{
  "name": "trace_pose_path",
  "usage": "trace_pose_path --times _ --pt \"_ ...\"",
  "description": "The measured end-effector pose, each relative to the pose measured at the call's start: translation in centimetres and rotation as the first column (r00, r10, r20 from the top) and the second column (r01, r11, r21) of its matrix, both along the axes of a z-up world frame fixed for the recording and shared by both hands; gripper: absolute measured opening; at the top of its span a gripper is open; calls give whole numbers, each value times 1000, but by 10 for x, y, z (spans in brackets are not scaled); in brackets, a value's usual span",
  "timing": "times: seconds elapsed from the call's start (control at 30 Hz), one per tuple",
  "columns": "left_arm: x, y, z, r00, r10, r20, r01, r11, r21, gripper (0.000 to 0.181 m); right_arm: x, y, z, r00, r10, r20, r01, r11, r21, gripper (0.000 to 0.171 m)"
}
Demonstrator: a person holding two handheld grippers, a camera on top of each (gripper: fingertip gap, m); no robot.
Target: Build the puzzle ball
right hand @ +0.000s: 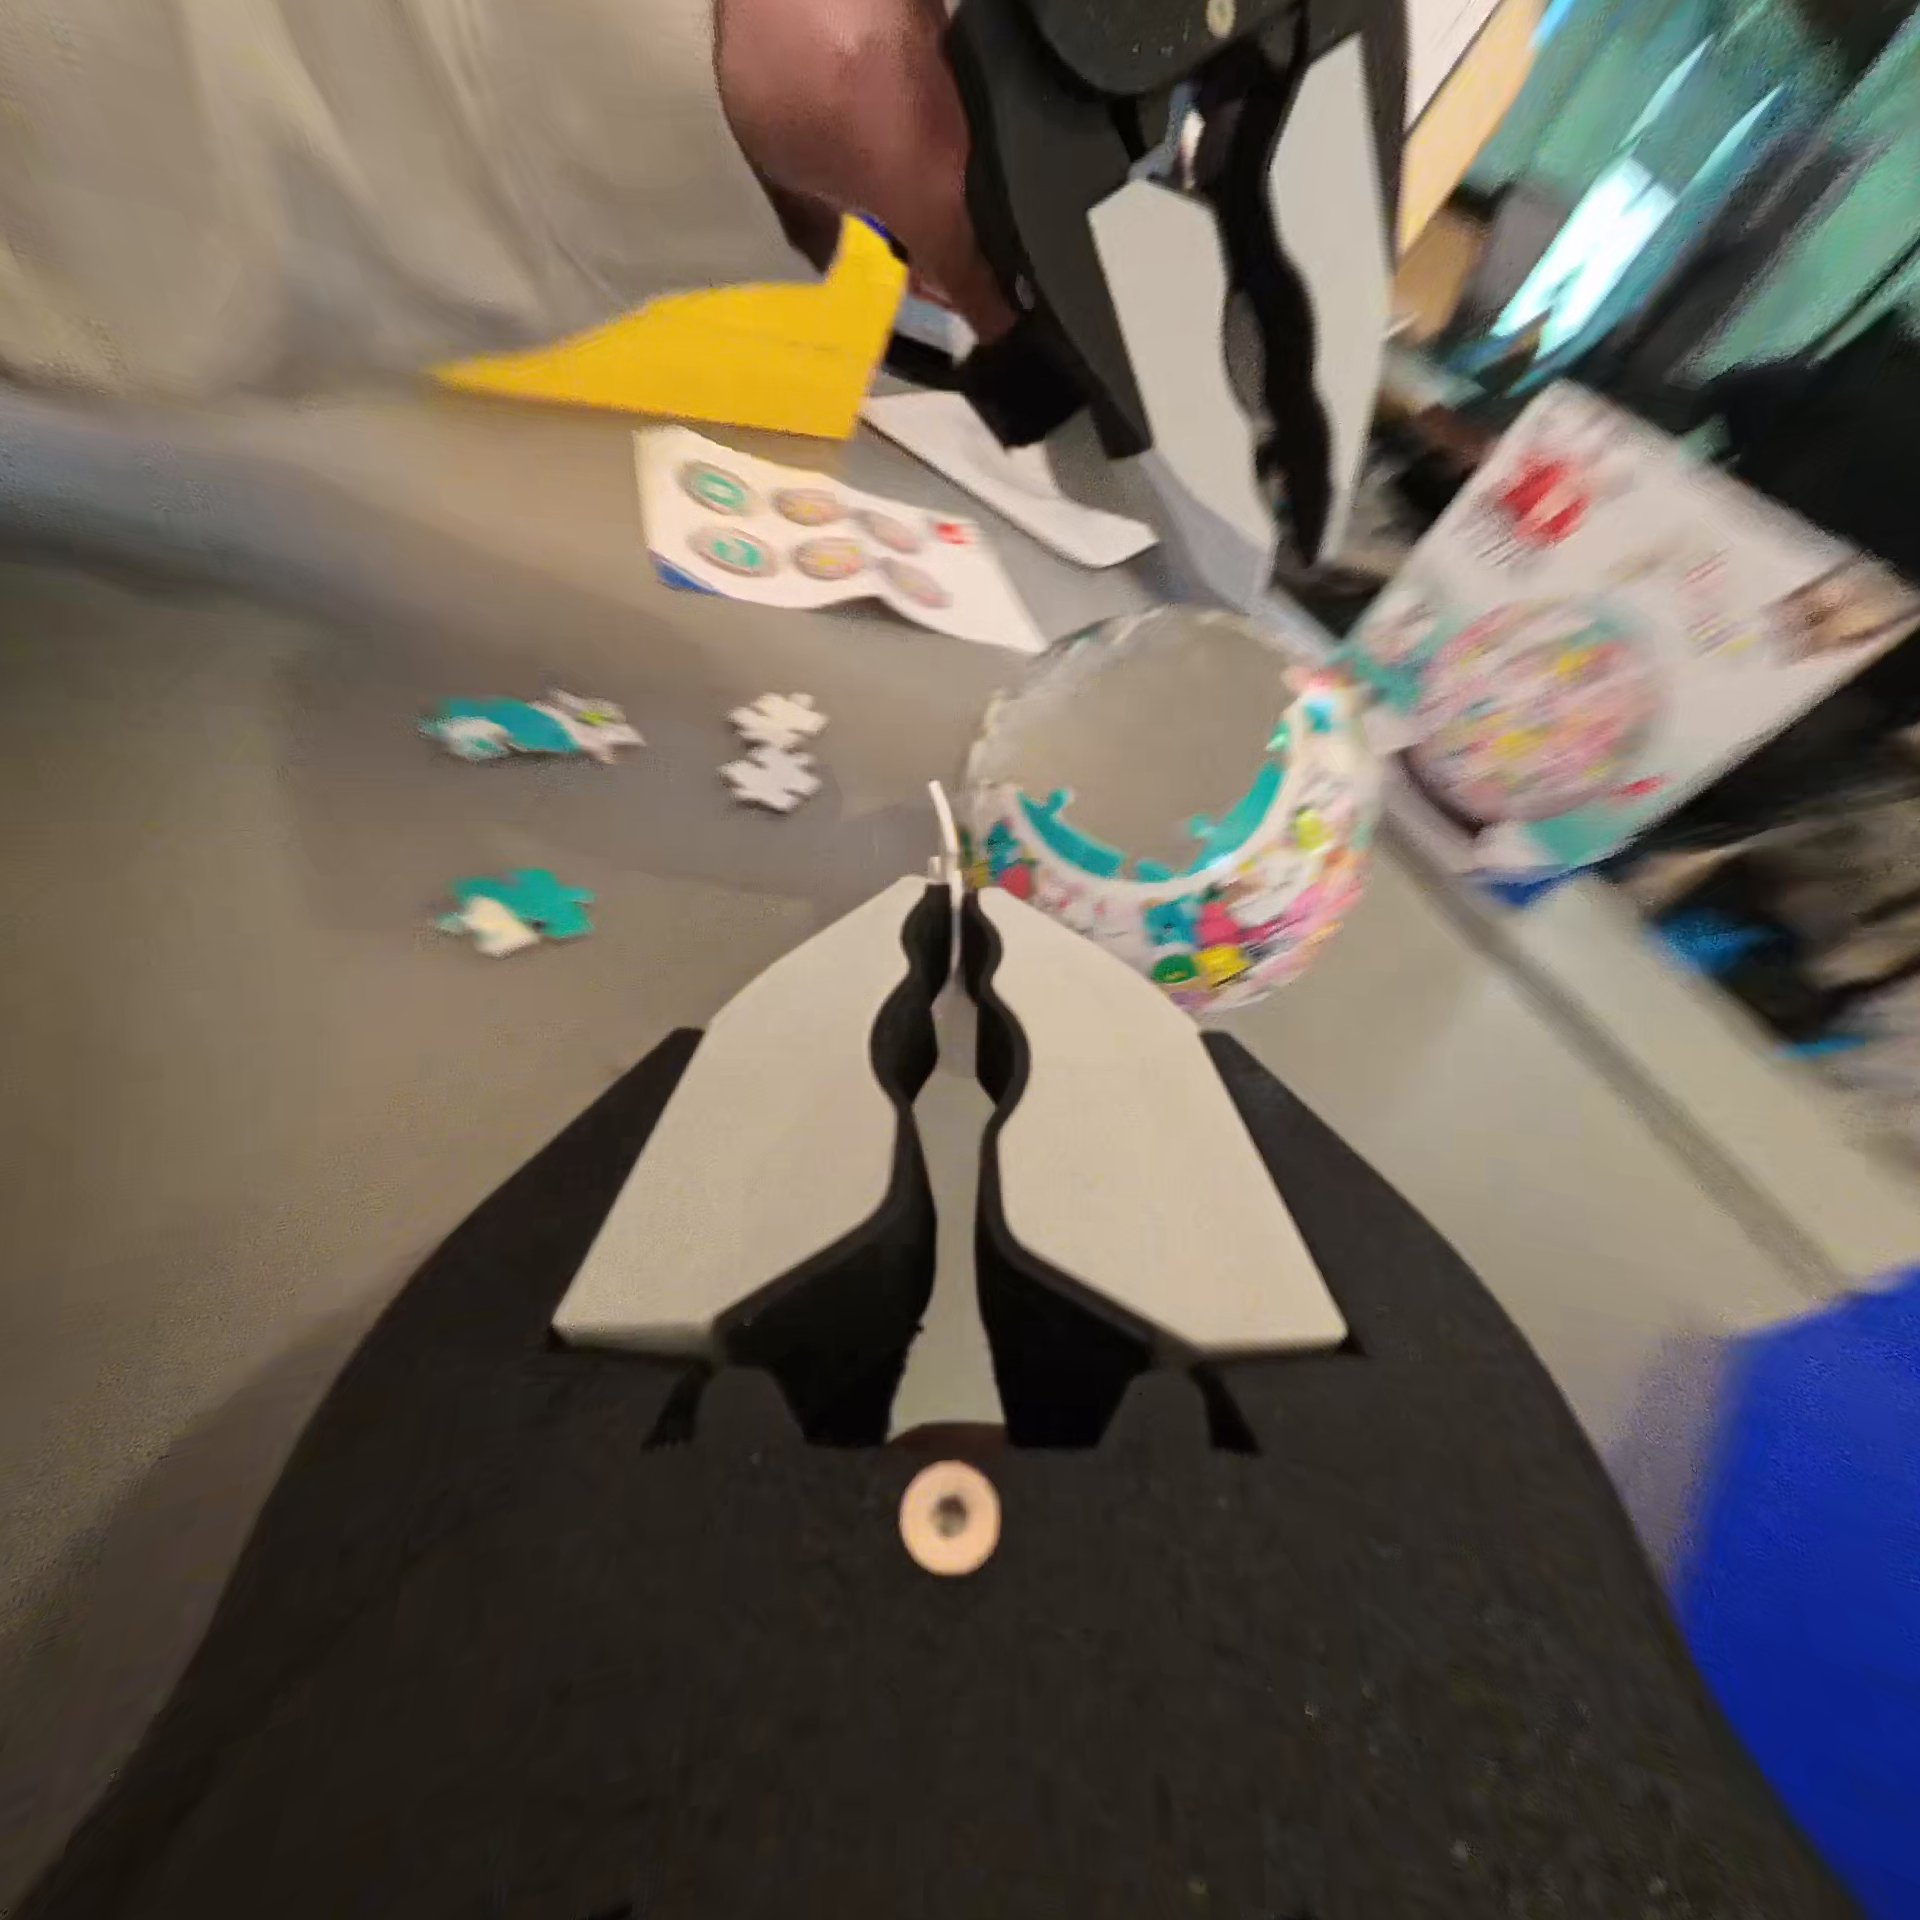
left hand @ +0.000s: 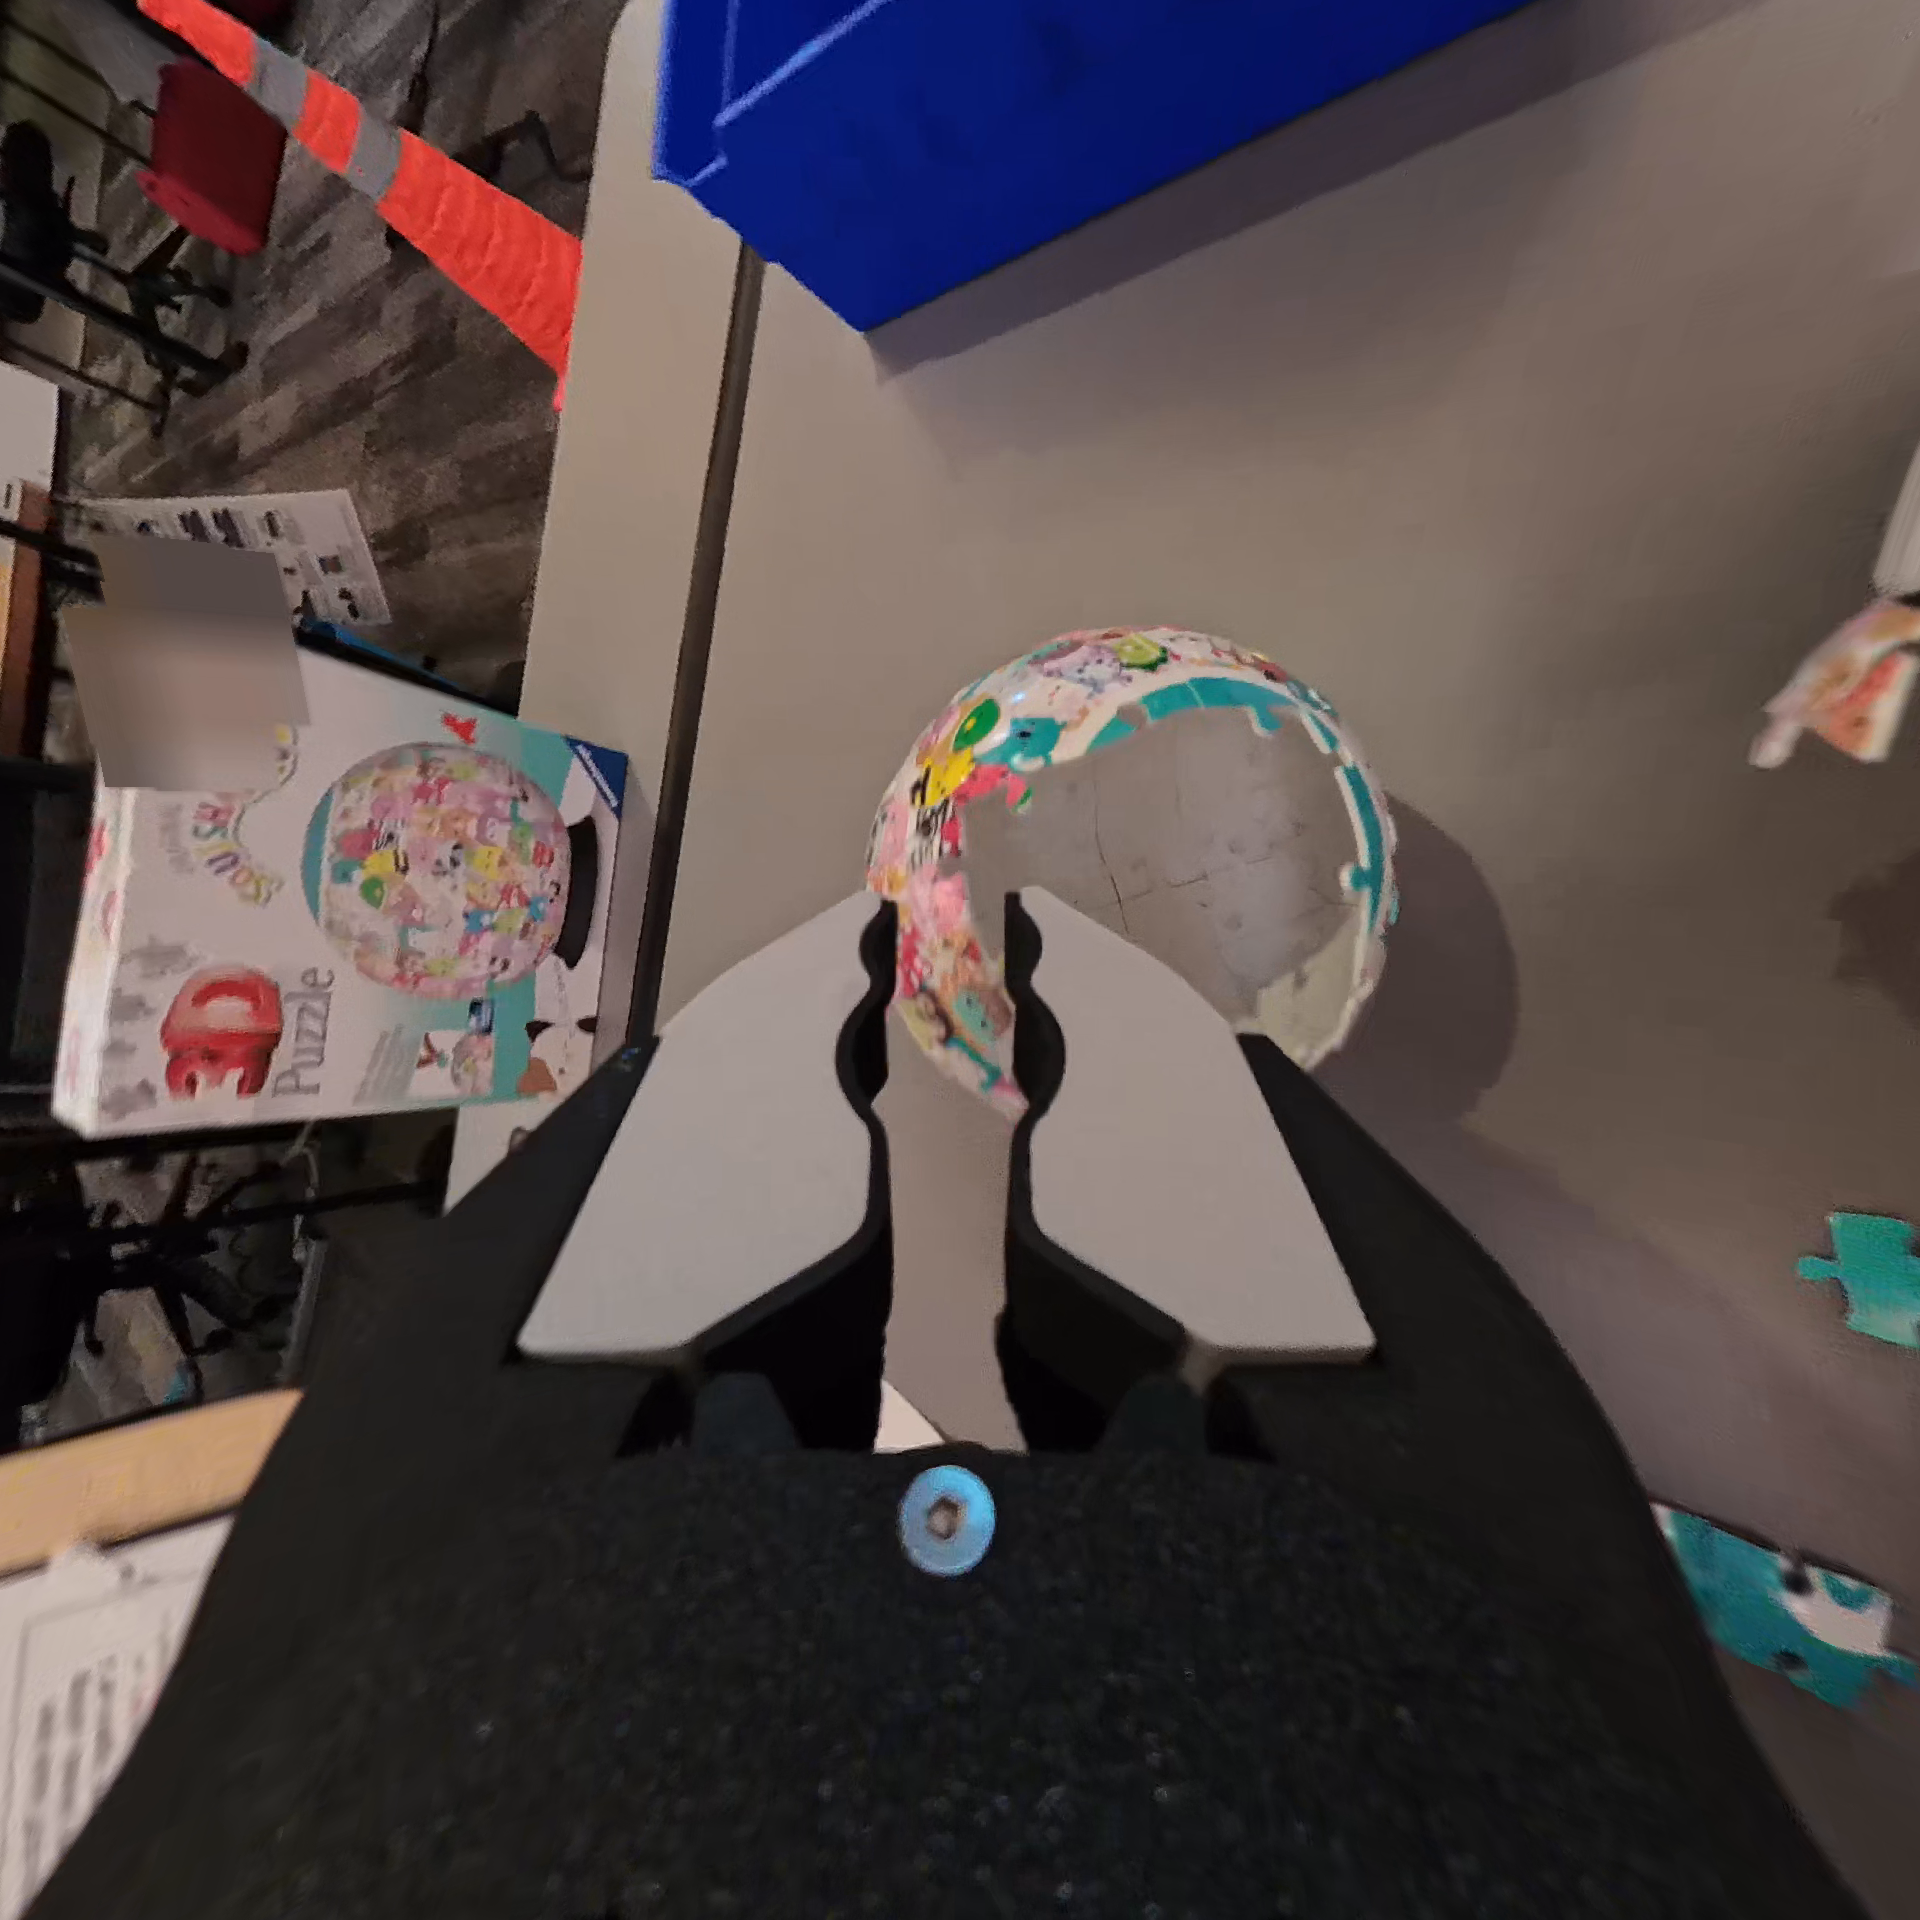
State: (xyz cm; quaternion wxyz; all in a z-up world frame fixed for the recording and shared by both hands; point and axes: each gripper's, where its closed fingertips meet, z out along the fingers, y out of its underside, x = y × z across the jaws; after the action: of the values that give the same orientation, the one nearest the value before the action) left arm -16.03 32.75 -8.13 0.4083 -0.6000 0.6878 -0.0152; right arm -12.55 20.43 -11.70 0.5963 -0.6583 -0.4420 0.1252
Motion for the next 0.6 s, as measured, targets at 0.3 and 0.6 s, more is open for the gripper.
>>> trace_pose_path --times 0.3,0.6 --pt "-9 -116 -7 926 81 369 193 739 -645 22 -21 -11 18 926 -204 317 -10 827 562 2" --pt "-19 -153 -31 889 192 415 267 520 -812 27 -47 -17 1 945 -49 323 -115 875 470 2"
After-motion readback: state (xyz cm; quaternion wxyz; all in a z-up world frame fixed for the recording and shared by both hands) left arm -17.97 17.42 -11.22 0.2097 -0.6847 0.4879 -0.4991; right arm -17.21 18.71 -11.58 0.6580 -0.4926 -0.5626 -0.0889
